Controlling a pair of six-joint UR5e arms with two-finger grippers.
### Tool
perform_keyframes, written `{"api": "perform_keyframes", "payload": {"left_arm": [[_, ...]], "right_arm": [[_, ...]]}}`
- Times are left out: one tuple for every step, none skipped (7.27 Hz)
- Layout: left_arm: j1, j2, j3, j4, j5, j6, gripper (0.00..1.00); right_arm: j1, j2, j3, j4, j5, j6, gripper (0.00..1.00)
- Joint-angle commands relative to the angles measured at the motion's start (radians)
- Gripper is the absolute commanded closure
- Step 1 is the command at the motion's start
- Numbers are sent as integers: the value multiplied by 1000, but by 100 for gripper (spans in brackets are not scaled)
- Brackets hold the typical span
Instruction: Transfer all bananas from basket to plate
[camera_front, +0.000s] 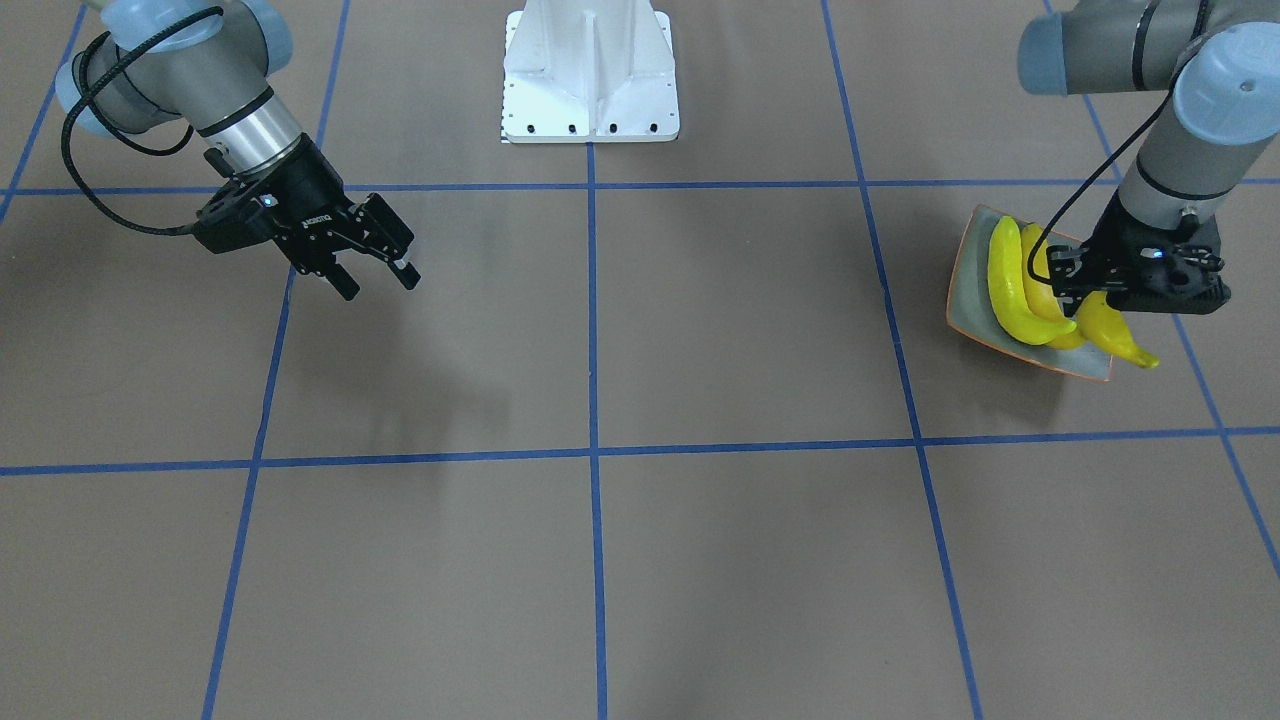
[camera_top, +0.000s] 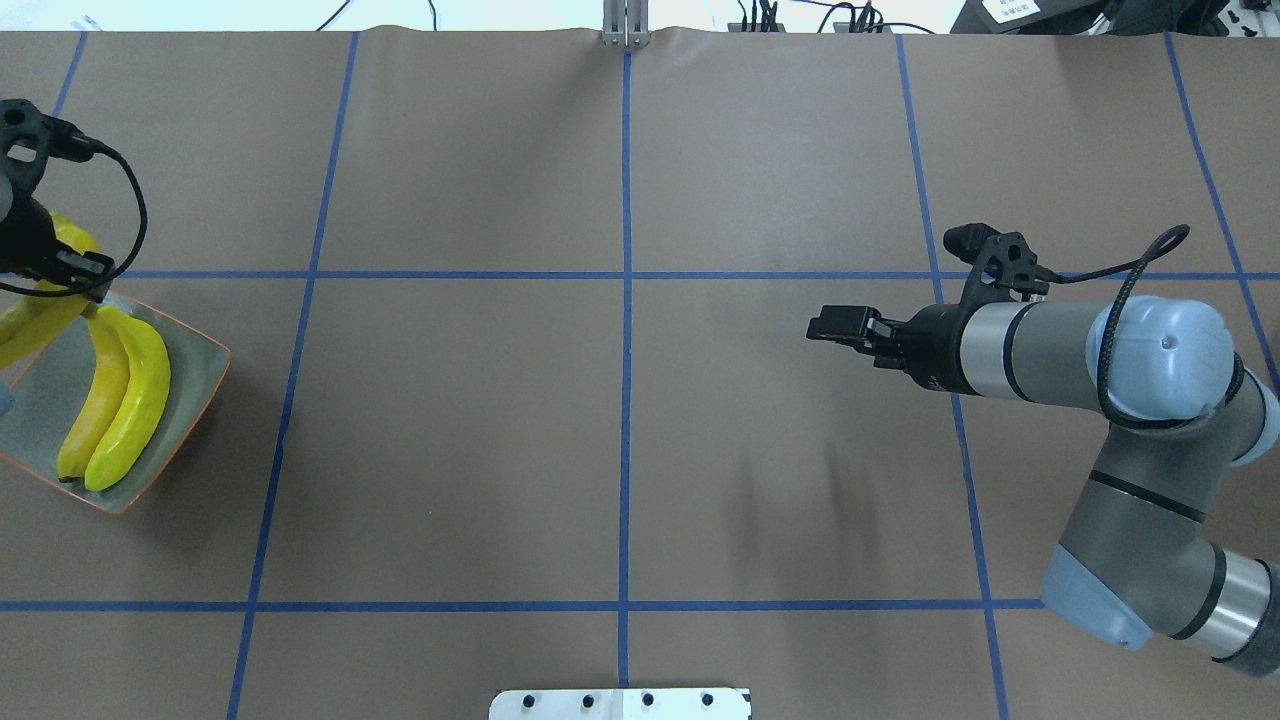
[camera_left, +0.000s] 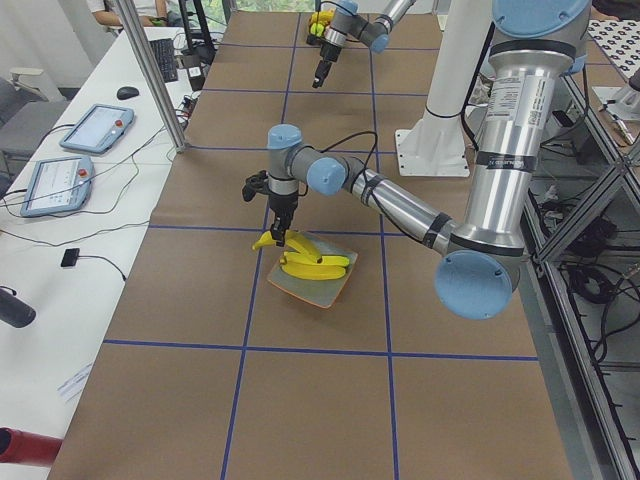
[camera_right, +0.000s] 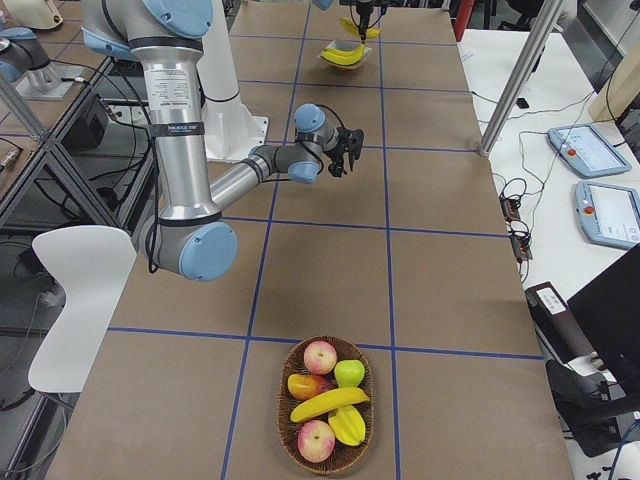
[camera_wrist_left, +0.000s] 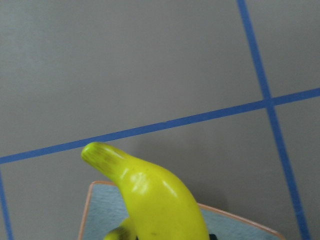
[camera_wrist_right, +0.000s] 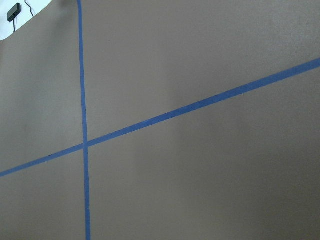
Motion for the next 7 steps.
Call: {"api": "perform_keyframes", "payload": {"left_arm": [[6, 63, -9, 12, 41, 5, 100], [35, 66, -5, 13, 40, -12, 100], [58, 80, 1, 13, 40, -15, 100], [84, 81, 24, 13, 40, -15, 100], [86, 83, 39, 15, 40, -15, 100], [94, 81, 59, 13, 40, -15, 100], [97, 81, 75, 12, 40, -15, 100]], "right_arm": [[-9, 4, -4, 0, -20, 0, 0], [-9, 5, -4, 2, -21, 2, 0], [-9, 7, -4, 0, -19, 2, 0], [-9, 8, -8, 2, -19, 2, 0], [-9, 10, -10, 2, -20, 2, 0], [-9, 10, -10, 2, -21, 2, 0], [-9, 10, -12, 2, -21, 2, 0]]}}
